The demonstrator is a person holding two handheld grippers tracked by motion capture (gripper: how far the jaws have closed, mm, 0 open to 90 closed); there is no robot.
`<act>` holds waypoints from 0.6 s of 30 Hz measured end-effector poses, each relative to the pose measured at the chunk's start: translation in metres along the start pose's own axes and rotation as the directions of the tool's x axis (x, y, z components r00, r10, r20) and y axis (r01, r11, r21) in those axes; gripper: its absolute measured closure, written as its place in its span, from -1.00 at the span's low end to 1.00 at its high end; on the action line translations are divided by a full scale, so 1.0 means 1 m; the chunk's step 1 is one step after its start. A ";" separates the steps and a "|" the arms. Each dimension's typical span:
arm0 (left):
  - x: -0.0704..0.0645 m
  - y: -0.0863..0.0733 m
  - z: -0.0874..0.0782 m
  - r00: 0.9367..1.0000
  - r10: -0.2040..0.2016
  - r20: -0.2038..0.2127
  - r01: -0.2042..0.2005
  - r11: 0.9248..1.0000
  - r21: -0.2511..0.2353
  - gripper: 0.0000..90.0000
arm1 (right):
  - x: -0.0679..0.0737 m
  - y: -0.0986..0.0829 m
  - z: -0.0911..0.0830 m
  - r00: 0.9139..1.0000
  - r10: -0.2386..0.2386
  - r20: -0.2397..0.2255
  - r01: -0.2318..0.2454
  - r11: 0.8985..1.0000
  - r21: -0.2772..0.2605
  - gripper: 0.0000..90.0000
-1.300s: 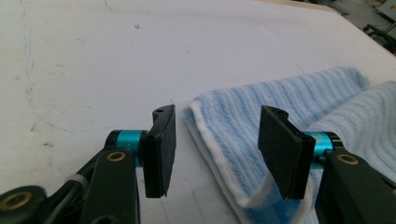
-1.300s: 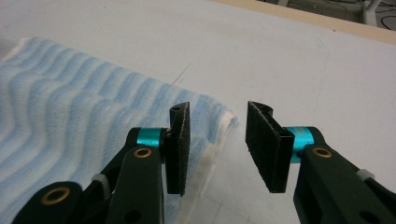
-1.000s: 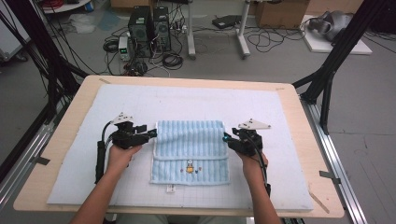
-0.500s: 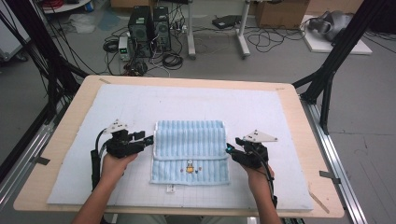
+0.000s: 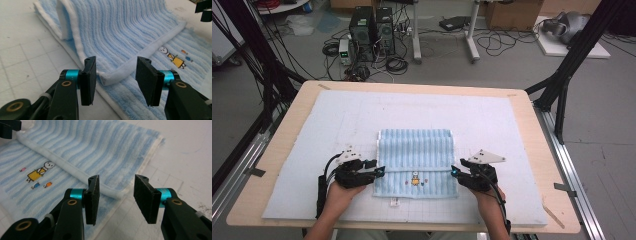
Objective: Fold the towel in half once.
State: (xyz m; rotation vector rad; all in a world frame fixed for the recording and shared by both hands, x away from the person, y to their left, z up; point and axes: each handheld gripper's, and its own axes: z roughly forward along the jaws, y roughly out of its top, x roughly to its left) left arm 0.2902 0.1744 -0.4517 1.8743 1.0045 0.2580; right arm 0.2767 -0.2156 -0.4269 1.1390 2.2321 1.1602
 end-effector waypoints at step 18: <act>-0.002 0.001 0.001 0.999 -0.010 -0.039 0.010 1.000 0.015 0.81 | 0.006 -0.003 0.028 0.998 -0.058 0.028 0.056 0.996 0.071 0.84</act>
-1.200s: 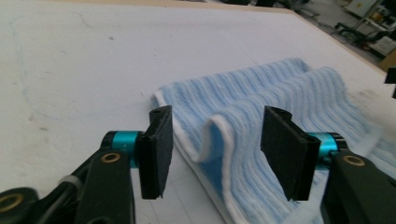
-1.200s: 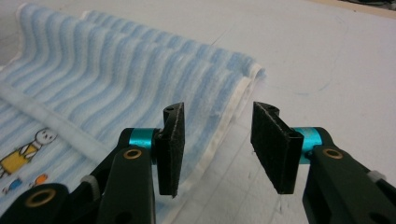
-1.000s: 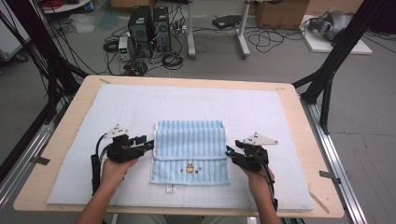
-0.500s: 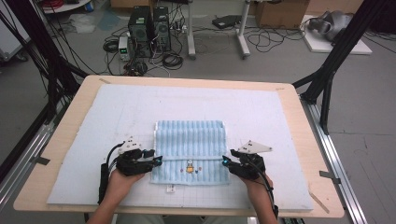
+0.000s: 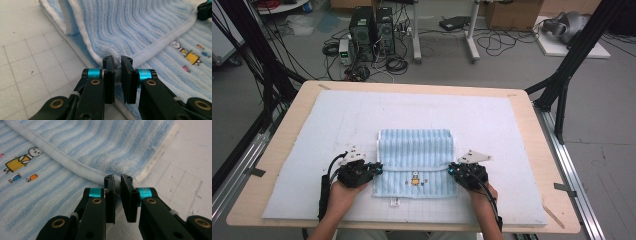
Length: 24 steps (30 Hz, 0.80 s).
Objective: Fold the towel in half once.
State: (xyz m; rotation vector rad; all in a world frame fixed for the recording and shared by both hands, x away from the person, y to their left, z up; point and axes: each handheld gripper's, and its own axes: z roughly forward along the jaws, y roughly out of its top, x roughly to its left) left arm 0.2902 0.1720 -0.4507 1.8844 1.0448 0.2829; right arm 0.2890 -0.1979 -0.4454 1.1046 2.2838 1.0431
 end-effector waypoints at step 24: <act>-0.017 -0.022 -0.045 0.988 0.017 0.157 -0.003 0.996 -0.087 0.80 | 0.023 -0.010 -0.056 0.998 -0.026 -0.062 0.021 0.996 -0.085 0.84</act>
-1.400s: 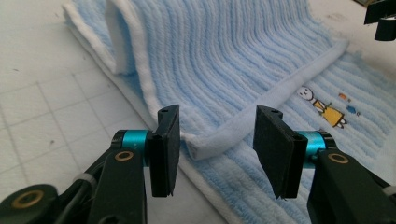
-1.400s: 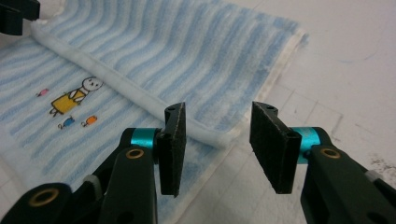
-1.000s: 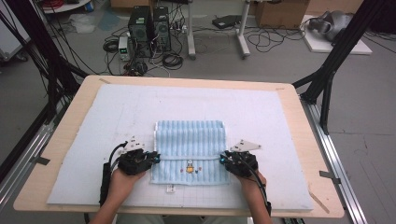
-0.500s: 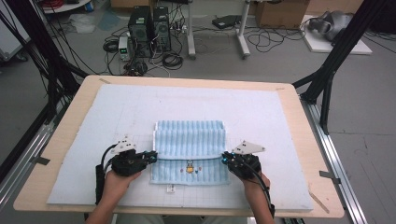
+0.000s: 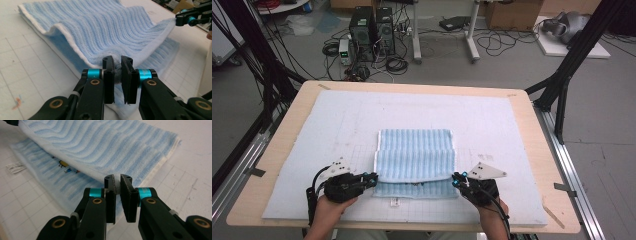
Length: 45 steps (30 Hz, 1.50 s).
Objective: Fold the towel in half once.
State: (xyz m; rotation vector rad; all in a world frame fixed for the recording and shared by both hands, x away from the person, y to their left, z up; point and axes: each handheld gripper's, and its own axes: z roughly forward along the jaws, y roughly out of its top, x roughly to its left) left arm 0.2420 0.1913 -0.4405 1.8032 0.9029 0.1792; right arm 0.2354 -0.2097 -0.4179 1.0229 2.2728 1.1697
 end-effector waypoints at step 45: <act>0.050 0.040 0.019 0.985 -0.073 -0.155 0.070 0.997 -0.025 0.35 | 0.015 -0.022 0.012 1.000 -0.002 -0.025 0.005 0.988 0.151 0.74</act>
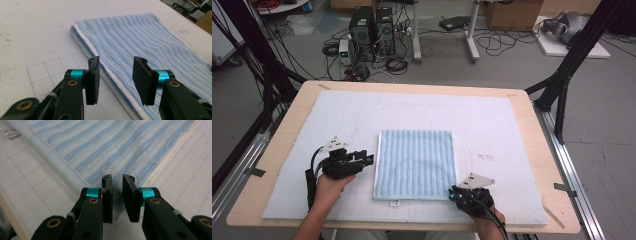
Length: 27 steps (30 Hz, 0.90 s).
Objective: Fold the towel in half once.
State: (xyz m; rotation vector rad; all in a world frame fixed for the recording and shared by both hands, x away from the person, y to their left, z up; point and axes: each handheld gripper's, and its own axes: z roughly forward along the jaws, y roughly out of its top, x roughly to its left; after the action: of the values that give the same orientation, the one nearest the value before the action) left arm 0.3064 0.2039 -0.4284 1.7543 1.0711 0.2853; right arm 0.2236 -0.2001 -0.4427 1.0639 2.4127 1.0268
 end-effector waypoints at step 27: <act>0.005 0.015 0.076 0.972 0.092 -0.218 -0.068 0.991 0.113 0.89 | -0.059 0.047 0.051 0.988 0.102 0.117 -0.098 0.995 -0.036 0.56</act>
State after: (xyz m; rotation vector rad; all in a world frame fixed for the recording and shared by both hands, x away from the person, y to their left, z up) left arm 0.3647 0.1587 -0.4515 1.8957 1.1947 0.4937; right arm 0.3144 -0.1964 -0.4452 1.2109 2.2629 0.9985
